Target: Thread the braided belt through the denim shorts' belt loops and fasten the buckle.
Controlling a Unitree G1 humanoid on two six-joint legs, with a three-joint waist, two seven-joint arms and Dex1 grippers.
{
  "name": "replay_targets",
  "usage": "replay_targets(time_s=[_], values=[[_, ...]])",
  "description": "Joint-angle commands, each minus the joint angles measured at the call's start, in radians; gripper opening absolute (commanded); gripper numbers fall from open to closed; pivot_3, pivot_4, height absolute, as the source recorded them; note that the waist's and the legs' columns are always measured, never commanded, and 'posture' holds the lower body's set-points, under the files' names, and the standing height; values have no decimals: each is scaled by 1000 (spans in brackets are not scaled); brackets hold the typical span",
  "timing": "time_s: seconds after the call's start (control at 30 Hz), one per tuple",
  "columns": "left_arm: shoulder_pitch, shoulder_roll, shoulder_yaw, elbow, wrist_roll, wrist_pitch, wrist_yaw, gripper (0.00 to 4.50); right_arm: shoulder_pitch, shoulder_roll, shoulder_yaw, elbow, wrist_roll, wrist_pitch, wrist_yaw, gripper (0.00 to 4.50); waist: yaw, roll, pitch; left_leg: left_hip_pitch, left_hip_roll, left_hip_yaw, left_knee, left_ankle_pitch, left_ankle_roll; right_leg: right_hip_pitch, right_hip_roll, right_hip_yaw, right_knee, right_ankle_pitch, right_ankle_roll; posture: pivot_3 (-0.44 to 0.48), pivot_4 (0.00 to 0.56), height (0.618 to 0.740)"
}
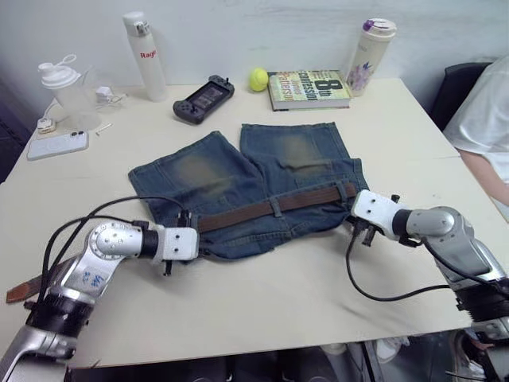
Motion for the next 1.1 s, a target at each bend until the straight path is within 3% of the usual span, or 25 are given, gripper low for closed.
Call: replay_targets(time_s=[0.03,0.23,0.57,0.63,0.77,0.87,0.9,1.03,1.1], values=[[-180,7,-38,367,165,-170,146,363,-6,83,78,-76,3,103,17,4,-2,-1,0,0,1,0,0,0,-1,0,1,0,0,0,0,0,150,740],[-431,-69,-133,765,294,-324,266,363,-98,185,116,23,-101,147,-95,4,-19,-2,-2,-3,2,2,-1,0,-2,-3,5,-3,3,0,-1,0,150,740],[-420,-133,-66,785,163,-368,87,363,-170,185,117,198,-173,29,-151,4,-20,-5,-3,-3,-2,2,1,0,1,-3,-2,-2,6,1,0,0,150,740],[-408,-134,-51,768,141,-366,62,1398,-177,180,117,212,-174,6,-145,4,-20,-5,-3,-3,-3,2,1,0,2,-3,-2,-2,6,1,1,0,150,740],[-375,-132,-13,709,63,-328,-39,3060,-185,174,93,222,-158,-26,-135,4,-21,-5,-3,-3,-3,2,1,0,2,-3,-2,-2,5,1,2,0,150,740],[-336,-110,41,579,-60,-221,-156,4364,-164,149,21,141,-53,42,-34,1369,-20,-3,-2,-5,-3,2,1,0,2,-3,-2,-2,4,1,2,0,150,740],[-324,-102,57,537,-92,-184,-184,4500,-161,141,0,117,-27,68,-12,2038,-19,-2,-1,-6,-3,1,1,0,2,-4,-2,-3,3,1,2,0,150,740],[-291,-24,164,299,-315,177,-331,4500,-200,45,-126,25,115,215,109,3761,-22,-1,7,-11,-2,0,0,0,2,-7,2,-3,1,1,2,0,150,740],[-289,3,193,235,-380,346,-364,4500,-227,24,-156,16,162,265,132,4444,-21,-1,8,-21,-2,0,3,1,3,-18,5,-3,4,2,2,0,150,740]])
